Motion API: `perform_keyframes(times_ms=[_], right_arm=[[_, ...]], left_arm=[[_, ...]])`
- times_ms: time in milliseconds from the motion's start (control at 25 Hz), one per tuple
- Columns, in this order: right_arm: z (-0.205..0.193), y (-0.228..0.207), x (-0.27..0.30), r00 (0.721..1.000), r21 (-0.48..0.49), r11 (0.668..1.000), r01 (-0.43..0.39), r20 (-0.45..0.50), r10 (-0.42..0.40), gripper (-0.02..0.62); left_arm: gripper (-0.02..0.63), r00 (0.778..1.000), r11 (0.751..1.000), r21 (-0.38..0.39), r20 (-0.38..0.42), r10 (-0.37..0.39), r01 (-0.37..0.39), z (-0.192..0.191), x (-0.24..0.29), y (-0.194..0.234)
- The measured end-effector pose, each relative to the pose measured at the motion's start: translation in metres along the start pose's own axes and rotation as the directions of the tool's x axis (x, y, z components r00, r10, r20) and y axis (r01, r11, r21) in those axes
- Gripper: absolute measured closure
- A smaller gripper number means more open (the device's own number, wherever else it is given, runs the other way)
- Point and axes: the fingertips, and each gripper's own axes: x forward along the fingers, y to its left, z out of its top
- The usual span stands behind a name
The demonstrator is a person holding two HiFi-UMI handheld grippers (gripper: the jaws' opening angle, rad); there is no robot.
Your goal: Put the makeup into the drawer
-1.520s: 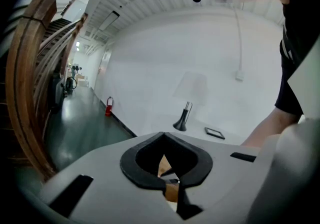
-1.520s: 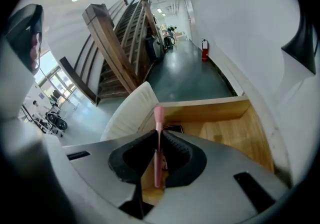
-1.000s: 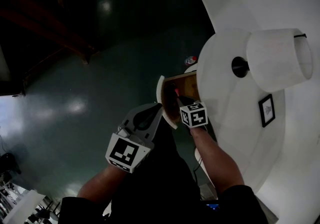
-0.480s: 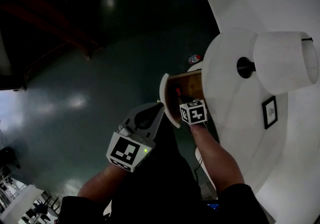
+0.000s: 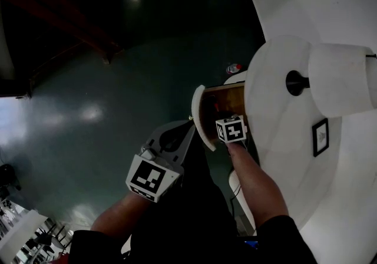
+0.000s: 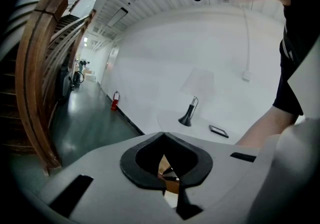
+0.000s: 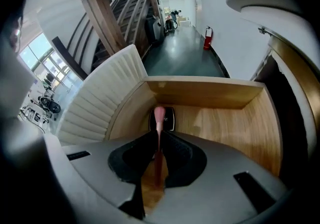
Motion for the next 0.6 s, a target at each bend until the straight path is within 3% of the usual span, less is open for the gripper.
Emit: perform_keyframes(times_ms=[600], right_arm=[[-0.028, -0.010, 0.029, 0.983, -0.003, 1.000, -0.006, -0.186, 0.006, 0.548]], left_arm=[[0.595, 1.000, 0.999, -0.030, -0.008, 0.029, -0.029, -0.007, -0.001, 0.016]])
